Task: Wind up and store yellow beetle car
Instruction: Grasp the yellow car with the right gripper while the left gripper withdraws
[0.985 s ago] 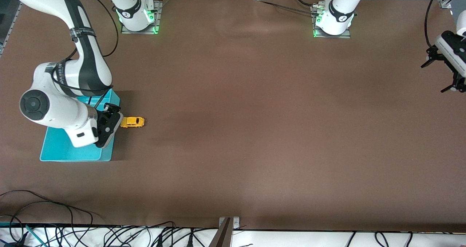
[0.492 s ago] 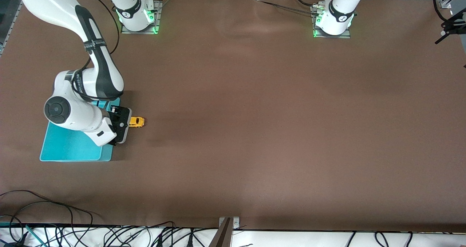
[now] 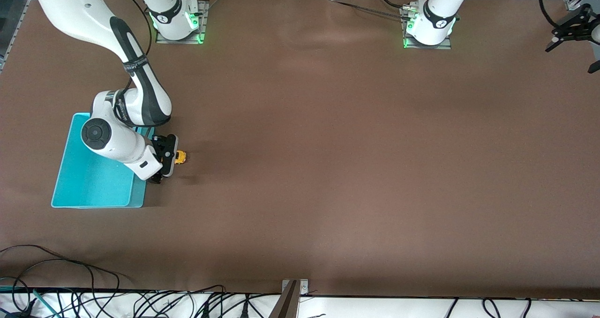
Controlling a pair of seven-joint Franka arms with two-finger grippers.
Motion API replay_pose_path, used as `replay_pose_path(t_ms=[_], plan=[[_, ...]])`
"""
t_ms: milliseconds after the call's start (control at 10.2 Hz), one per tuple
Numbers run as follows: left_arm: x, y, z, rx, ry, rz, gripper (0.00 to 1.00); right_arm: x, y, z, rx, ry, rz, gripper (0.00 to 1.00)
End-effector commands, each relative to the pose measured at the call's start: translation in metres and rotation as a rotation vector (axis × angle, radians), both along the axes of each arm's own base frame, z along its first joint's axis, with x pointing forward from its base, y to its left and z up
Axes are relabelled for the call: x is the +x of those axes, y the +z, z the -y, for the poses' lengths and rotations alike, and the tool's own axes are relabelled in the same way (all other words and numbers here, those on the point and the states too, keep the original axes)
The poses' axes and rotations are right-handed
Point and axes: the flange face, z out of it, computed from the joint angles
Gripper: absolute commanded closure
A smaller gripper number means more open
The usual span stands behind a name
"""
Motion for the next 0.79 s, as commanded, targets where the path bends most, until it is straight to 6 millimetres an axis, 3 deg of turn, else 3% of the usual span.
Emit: replay_pose_path(t_ms=[0, 394, 492, 591, 689], plan=[[0.005, 0.012, 0.016, 0.010, 0.150, -0.008, 0.00, -0.020, -0.009, 0.005, 0.000, 0.026, 0.028, 0.00], [0.001, 0.015, 0.052, 0.034, 0.327, -0.018, 0.00, -0.037, -0.011, 0.010, 0.000, 0.032, 0.037, 0.00], [0.001, 0.015, 0.056, 0.038, 0.372, -0.019, 0.00, -0.038, -0.011, 0.012, -0.001, 0.031, 0.037, 0.06], [0.002, 0.014, 0.059, 0.046, 0.441, -0.021, 0.00, -0.038, -0.011, 0.012, -0.001, 0.034, 0.039, 0.48], [0.002, 0.013, 0.069, 0.054, 0.481, -0.022, 0.00, -0.037, -0.011, 0.012, -0.001, 0.037, 0.042, 0.77]])
